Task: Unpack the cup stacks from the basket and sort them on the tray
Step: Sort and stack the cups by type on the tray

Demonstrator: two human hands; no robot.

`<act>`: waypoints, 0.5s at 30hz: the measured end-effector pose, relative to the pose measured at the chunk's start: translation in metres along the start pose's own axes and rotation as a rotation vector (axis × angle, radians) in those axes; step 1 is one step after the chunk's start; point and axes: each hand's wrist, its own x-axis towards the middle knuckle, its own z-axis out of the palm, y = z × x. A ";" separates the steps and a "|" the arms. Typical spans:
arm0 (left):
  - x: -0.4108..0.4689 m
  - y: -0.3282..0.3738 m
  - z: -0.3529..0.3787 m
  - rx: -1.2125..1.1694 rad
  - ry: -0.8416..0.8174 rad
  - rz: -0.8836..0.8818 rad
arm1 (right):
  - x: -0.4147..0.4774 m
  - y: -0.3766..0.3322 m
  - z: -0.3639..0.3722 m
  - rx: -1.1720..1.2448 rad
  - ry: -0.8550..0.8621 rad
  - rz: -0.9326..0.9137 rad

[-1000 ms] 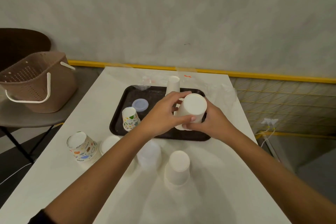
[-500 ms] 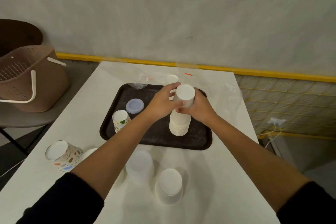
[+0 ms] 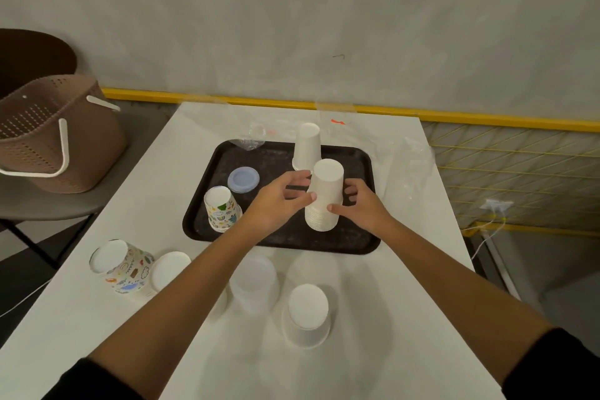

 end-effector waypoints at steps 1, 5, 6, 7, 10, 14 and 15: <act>-0.008 -0.003 -0.002 -0.009 -0.016 0.001 | -0.006 0.002 -0.001 0.003 0.002 0.012; -0.040 -0.016 -0.004 -0.002 -0.069 -0.016 | -0.036 0.009 -0.002 -0.001 -0.023 0.014; -0.047 -0.020 -0.004 -0.004 -0.080 -0.026 | -0.044 0.010 -0.001 0.000 -0.033 0.008; -0.053 -0.023 -0.004 -0.015 -0.088 -0.031 | -0.053 0.012 -0.001 0.006 -0.045 0.003; -0.074 -0.029 -0.005 -0.051 -0.116 -0.021 | -0.076 0.016 0.001 0.014 -0.099 -0.010; -0.101 -0.033 -0.008 -0.109 -0.179 -0.046 | -0.104 0.025 0.007 -0.017 -0.171 -0.048; -0.107 -0.034 -0.007 -0.100 -0.200 -0.044 | -0.111 0.026 0.008 -0.029 -0.197 -0.056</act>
